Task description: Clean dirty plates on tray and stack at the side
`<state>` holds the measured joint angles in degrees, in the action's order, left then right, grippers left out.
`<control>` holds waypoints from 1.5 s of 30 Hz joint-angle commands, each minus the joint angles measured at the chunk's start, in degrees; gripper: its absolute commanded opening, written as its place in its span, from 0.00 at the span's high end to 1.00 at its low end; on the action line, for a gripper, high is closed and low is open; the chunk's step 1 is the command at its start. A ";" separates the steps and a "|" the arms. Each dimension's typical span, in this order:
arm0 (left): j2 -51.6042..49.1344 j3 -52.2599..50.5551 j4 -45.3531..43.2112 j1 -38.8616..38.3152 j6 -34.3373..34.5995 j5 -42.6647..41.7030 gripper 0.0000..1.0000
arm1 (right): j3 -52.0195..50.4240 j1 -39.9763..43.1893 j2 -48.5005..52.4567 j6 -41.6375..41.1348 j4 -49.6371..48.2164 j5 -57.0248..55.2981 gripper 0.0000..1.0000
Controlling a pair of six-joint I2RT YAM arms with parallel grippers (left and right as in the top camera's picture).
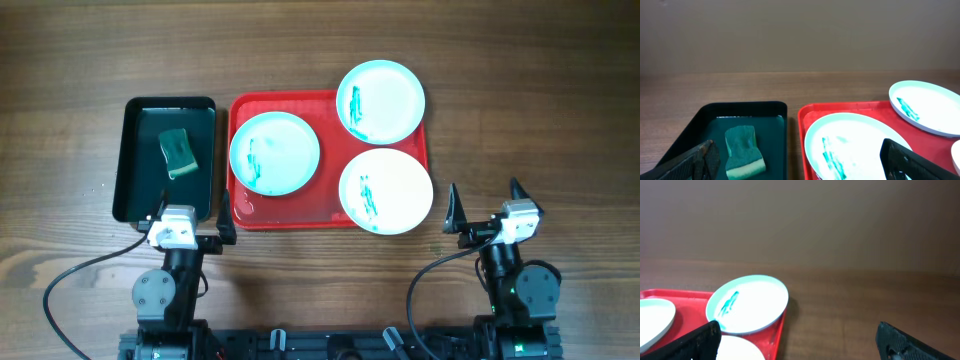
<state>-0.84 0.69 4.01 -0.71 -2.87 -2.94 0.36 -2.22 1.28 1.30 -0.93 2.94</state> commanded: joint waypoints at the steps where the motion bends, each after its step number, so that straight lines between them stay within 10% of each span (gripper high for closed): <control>1: 0.42 1.33 0.39 -0.24 2.10 -0.26 0.00 | 0.37 -0.13 -0.24 1.70 -1.79 0.55 0.00; 13: -17.53 25.44 12.57 -0.24 3.32 -2.97 0.00 | 16.44 -0.13 8.66 1.53 8.22 4.98 0.00; 26: -61.68 75.63 53.27 -0.26 3.32 -15.17 0.00 | 61.92 -0.13 53.77 -1.46 44.44 5.31 0.00; 35: -78.12 78.29 54.97 -0.31 3.37 -26.01 0.00 | 67.71 -1.46 75.12 -16.59 40.06 24.48 0.00; 45: -79.45 80.67 54.64 4.59 26.32 0.13 0.00 | 97.59 -19.67 106.07 -18.53 54.38 12.57 0.14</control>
<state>-79.92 79.53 58.11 0.78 15.90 -11.11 89.60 -17.26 99.85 -16.47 51.66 20.99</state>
